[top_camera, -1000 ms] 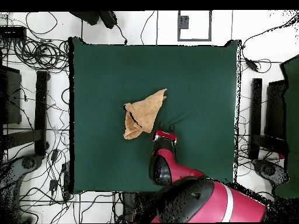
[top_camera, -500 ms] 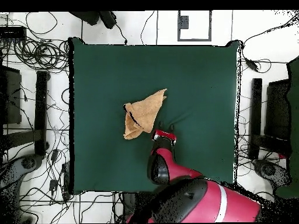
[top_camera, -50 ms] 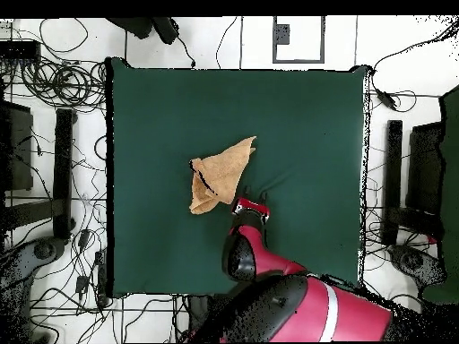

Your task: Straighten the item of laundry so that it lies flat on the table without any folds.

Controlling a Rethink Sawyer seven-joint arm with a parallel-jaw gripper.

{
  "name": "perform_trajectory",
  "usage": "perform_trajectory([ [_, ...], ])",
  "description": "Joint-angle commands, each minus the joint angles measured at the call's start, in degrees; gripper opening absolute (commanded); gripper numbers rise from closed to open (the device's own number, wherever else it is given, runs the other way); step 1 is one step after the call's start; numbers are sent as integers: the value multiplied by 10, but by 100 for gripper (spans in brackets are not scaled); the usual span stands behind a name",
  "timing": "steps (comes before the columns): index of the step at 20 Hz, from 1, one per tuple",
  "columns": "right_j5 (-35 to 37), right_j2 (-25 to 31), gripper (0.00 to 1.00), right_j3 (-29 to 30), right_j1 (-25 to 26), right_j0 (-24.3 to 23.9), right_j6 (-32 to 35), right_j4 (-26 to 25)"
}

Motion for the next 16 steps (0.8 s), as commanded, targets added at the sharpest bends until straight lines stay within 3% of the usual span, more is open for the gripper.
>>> perform_trajectory([
  [1,37,95,100,17,49,47,178,23],
  [16,24,83,100,19,52,66,178,58],
])
